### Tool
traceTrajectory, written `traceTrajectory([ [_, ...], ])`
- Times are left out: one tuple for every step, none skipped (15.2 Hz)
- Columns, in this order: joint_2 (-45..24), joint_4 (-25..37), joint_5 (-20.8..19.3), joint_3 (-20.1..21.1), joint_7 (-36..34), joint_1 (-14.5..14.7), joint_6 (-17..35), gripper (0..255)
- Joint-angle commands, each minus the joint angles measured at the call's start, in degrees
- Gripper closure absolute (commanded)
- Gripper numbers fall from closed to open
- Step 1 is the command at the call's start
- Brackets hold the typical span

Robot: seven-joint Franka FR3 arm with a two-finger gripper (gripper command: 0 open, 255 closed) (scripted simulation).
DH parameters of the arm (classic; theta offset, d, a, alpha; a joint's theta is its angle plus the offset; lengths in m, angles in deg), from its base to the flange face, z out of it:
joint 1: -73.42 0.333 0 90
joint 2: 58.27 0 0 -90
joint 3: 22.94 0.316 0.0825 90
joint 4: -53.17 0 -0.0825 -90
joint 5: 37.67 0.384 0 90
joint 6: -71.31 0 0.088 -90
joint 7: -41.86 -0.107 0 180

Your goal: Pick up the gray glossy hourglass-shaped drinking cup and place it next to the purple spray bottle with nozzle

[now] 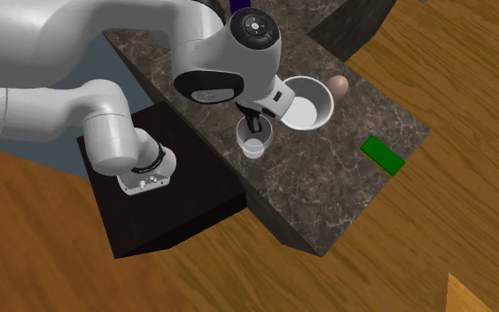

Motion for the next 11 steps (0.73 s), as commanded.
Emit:
traceTrajectory([
  [0.45, 1.28, 0.08, 0.23, -0.18, 0.05, -1.73, 255],
  [0.69, 1.90, 0.11, 0.33, -0.26, 0.05, -2.58, 255],
  [0.90, 2.54, 0.14, 0.43, -0.33, 0.07, -3.43, 255],
  [1.10, 3.18, 0.18, 0.52, -0.40, 0.08, -4.26, 255],
  [1.28, 3.83, 0.21, 0.62, -0.47, 0.09, -5.09, 255],
  [1.44, 4.50, 0.25, 0.70, -0.53, 0.11, -5.91, 255],
  [1.59, 5.17, 0.29, 0.79, -0.59, 0.13, -6.73, 255],
  [1.72, 5.85, 0.33, 0.88, -0.66, 0.15, -7.54, 255],
  [1.83, 6.55, 0.37, 0.96, -0.72, 0.17, -8.35, 255],
  [1.93, 7.25, 0.41, 1.04, -0.78, 0.20, -9.15, 255],
  [2.02, 7.96, 0.45, 1.12, -0.83, 0.22, -9.94, 255],
])
